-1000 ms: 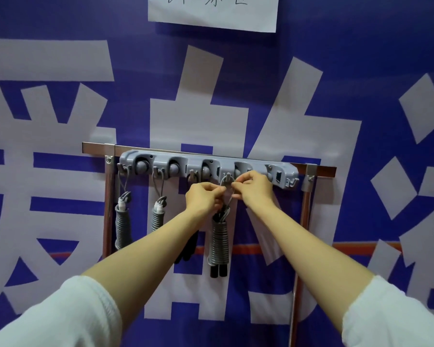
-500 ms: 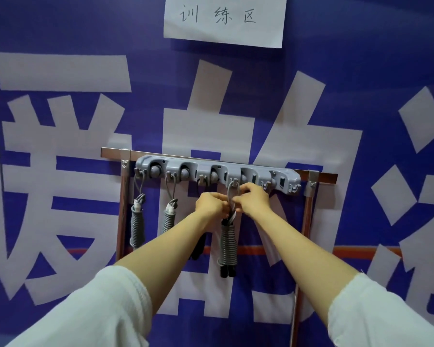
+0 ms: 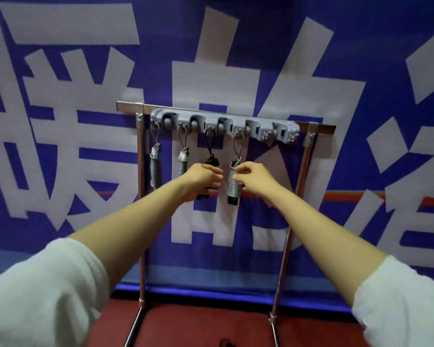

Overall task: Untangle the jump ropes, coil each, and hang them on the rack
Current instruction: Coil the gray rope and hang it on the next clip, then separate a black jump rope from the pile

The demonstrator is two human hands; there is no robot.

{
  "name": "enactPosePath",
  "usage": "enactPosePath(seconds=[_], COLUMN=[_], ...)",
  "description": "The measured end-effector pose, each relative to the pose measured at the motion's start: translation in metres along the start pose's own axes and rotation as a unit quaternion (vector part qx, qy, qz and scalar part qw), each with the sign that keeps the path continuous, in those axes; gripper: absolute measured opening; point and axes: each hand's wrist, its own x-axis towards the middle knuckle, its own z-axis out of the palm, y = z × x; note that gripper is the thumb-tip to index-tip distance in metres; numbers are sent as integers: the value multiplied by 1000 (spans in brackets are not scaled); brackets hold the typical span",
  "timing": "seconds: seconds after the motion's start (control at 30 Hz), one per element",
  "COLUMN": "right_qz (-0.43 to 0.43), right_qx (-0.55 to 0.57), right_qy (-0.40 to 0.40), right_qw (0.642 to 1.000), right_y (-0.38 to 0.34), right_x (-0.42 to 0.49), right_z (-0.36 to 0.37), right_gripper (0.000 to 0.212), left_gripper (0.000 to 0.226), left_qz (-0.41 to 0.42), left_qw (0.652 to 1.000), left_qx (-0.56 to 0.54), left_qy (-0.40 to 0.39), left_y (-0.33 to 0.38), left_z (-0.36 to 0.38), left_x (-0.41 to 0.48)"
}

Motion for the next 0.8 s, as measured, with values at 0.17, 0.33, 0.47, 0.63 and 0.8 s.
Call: enactPosePath(seconds=[0.17, 0.33, 0.47, 0.63, 0.8], right_qz=[63, 154, 230, 304, 345], right_qx=[11, 48, 49, 44, -25], right_qy=[-102, -123, -163, -171, -250], right_qw=[993, 979, 958, 936, 904], right_y=[58, 161, 250, 346, 437], right_x=[-58, -105, -143, -180, -216], right_z=[56, 144, 211, 265, 312], right_gripper=[24, 25, 24, 20, 18], left_gripper=[18, 15, 15, 25, 21], left_qz=[-81, -213, -314, -385, -449], left_qw=[996, 976, 949, 919, 893], left_qx=[40, 45, 7, -41, 35], left_qy=[-8, 5, 24, 77, 17], left_y=[-92, -239, -351, -457, -549], left_z=[-7, 8, 18, 24, 29], left_x=[-27, -49, -64, -72, -85])
